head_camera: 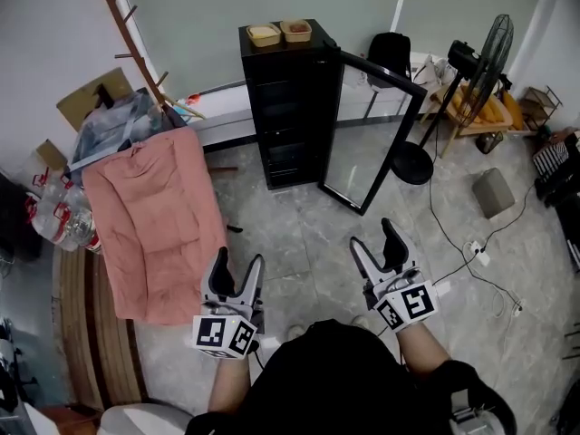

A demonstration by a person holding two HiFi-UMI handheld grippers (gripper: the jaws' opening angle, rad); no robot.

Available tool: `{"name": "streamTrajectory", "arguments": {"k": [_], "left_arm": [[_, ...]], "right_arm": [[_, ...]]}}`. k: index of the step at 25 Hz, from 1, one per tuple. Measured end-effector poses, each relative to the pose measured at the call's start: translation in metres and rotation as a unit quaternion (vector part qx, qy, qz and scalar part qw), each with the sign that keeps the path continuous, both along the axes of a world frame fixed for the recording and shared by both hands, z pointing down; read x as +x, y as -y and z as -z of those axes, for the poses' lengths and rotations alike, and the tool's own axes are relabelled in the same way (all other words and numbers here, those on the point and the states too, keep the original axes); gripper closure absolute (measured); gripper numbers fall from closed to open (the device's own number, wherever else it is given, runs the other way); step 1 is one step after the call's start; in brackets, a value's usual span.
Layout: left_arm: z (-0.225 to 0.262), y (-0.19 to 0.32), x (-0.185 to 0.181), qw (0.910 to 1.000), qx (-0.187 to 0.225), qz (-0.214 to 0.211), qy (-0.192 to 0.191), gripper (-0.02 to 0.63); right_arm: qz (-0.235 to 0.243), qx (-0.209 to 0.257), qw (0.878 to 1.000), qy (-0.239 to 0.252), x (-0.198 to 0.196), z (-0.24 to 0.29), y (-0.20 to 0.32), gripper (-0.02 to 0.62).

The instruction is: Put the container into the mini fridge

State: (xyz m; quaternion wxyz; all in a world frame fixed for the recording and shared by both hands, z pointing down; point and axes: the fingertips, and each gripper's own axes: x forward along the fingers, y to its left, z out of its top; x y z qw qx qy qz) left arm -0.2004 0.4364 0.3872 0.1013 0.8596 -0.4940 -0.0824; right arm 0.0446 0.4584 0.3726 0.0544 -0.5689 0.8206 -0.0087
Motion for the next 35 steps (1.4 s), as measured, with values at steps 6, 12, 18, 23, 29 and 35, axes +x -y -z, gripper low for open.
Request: {"name": "streamTrajectory", "arguments": {"k": [6,12,18,23,29,35], "left_arm": [[-0.004,-0.005,-0.010,0.9999,-0.003,-0.008,-0.011,0.276],[-0.010,-0.002,-0.009,0.9997,-0.011,-0.011,-0.019,0.275],[-0.013,0.011,-0.007,0.9999,-0.013,0.004,-0.002,0.275],[-0.011,0.045,0.003,0.9993,-0.004,0.031,0.022,0.275],[-0.003,0.098,0.031,0.9982,-0.003,0.058,0.011,0.275],[0.007,0.140,0.073,0.9965,0.022,0.074,0.032,0.276]], "right_arm": [[-0.003,-0.013,1.000,-0.005,-0.014,-0.002,-0.011,0.291],[-0.007,-0.016,1.000,0.007,-0.009,-0.004,-0.001,0.291],[0.018,-0.014,1.000,0.020,-0.014,-0.014,0.022,0.293],[0.028,-0.012,0.999,0.023,0.005,-0.026,0.070,0.293],[0.045,0.002,0.999,0.031,0.042,-0.016,0.137,0.293],[0.029,0.003,0.998,0.047,0.100,-0.014,0.179,0.293]]}}
